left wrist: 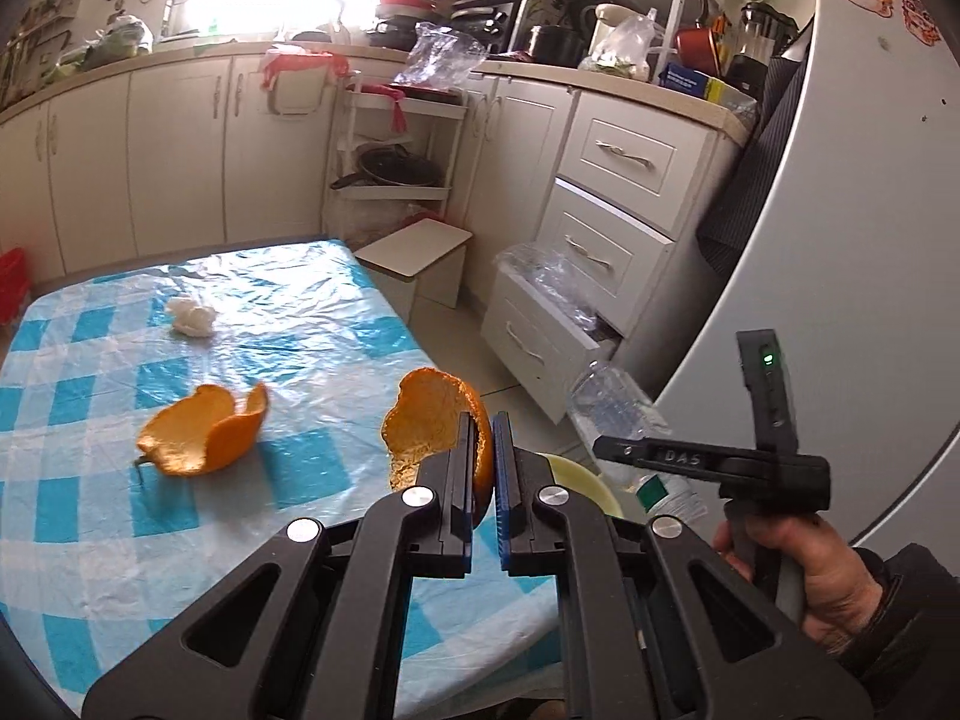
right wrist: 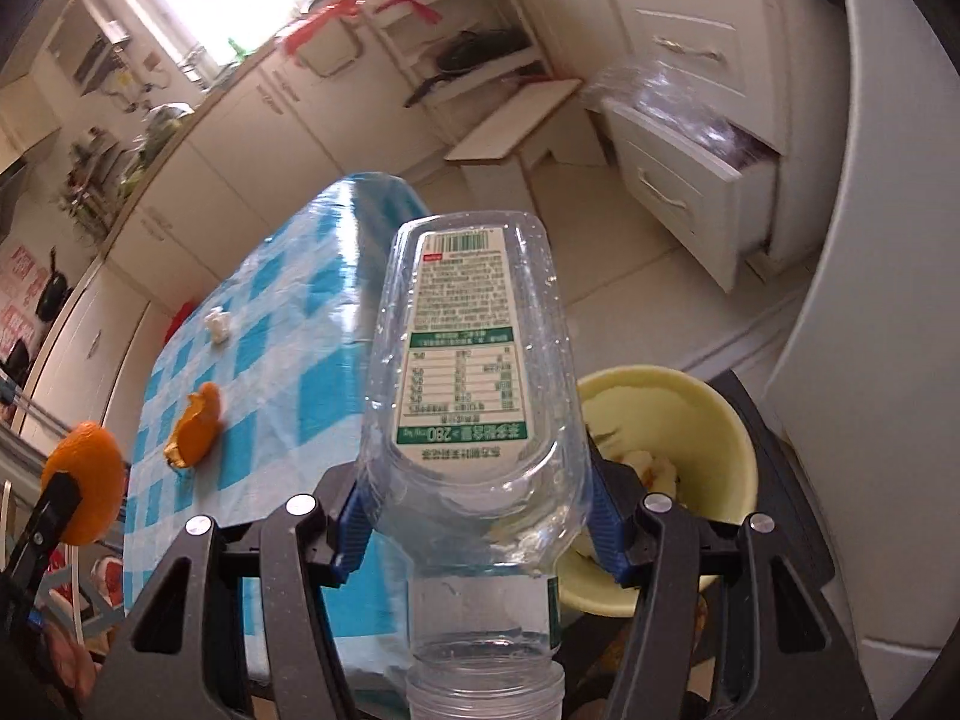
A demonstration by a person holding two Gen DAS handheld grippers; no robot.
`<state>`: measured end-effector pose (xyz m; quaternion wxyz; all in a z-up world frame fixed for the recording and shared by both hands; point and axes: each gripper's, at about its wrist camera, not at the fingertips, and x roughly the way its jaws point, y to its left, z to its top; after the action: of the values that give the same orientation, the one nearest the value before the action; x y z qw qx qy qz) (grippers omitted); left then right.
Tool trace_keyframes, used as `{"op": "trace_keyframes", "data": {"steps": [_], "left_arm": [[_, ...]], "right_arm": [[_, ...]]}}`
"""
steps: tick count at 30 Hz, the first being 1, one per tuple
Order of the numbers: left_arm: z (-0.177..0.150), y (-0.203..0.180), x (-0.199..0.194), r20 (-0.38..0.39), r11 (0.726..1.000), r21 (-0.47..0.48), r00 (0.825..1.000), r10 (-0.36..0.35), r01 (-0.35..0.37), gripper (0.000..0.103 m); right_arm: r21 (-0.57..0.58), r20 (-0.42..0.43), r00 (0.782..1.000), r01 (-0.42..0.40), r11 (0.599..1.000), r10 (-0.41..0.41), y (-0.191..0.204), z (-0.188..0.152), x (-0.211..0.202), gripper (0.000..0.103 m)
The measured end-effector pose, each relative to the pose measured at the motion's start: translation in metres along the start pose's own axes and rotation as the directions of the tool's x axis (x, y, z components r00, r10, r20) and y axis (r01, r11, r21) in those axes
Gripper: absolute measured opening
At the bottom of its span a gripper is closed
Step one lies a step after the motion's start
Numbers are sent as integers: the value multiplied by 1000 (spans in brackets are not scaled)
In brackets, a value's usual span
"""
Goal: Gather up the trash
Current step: 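Carry the orange peel and bottle to the yellow bucket, then open both tools over the bucket to drop the bottle and peel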
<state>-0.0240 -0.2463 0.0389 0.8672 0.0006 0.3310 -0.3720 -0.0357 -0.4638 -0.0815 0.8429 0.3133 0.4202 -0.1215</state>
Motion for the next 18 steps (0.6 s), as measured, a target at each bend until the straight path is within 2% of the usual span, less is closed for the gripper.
{"op": "trace_keyframes", "data": {"steps": [3, 6, 8, 9, 12, 15, 18], "left_arm": [[-1, -19, 18, -24, 999, 6, 999, -42, 42, 5], [-4, -35, 33, -48, 997, 14, 996, -74, 74, 5], [-6, -42, 40, -63, 996, 22, 994, -84, 86, 5], [-7, -45, 44, -72, 996, 27, 993, -88, 91, 5], [-12, -51, 58, -105, 994, 28, 989, -101, 105, 5], [-19, -59, 78, -148, 993, 24, 983, -113, 118, 5], [-28, -69, 96, -184, 991, 27, 975, -121, 128, 5]], "right_arm": [[69, -84, 996, 36, 997, -30, -22, -1, 18, 58], [120, -182, 980, 99, 988, -76, -35, 2, 45, 59], [171, -199, 974, 148, 974, -113, -47, 8, 51, 67], [190, -197, 973, 159, 969, -122, -51, 14, 51, 67], [205, -142, 983, 142, 968, -115, -51, 31, 34, 70], [181, -28, 997, 80, 980, -76, -42, 47, 3, 81], [165, 104, 994, 16, 986, -33, -35, 58, -25, 87]]}}
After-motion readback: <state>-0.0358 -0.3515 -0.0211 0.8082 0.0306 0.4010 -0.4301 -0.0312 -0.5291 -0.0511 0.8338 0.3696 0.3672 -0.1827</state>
